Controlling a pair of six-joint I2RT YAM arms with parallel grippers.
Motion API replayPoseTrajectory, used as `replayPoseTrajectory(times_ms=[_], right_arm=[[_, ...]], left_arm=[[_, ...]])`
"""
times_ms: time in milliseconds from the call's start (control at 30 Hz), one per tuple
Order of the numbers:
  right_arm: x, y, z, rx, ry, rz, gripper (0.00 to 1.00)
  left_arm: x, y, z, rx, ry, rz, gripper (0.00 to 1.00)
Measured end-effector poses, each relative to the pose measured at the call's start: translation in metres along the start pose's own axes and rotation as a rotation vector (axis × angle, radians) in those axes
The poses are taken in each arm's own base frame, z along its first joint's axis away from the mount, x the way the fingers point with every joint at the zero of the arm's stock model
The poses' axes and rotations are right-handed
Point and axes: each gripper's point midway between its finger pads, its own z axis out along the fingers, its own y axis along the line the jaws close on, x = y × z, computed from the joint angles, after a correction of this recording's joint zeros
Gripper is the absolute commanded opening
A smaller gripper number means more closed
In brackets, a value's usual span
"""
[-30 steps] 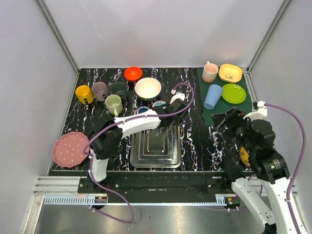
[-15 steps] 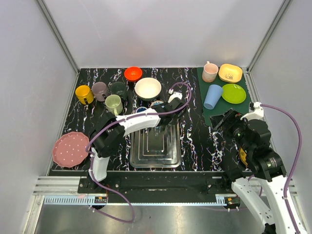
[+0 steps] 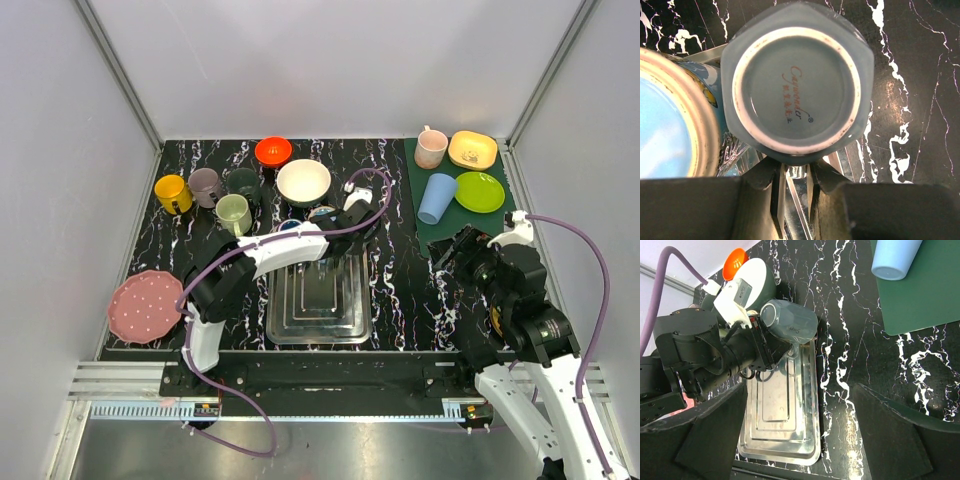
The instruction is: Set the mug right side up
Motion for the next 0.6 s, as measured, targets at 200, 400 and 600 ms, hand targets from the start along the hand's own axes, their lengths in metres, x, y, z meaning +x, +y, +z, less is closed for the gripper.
replayPoseTrajectory(times_ms=[200,400,600], right_arm=[[0.002,-0.001,0.001,0.003,0.004,-0.001,0.91],[0.002,-0.002,0.001,0.004,0.005,-0.001,0.91],[0.005,-0.004,0.003,0.009,0.012,-0.001,0.91]], left_arm=[[0.0,0.008,0.002,-0.018,0.007,-0.016,0.49],[0.002,0.009,0.003,-0.019,0.011,-0.031,0.55],[0.01,0.012,0.004,-0.029,0.031,-0.022,0.56]])
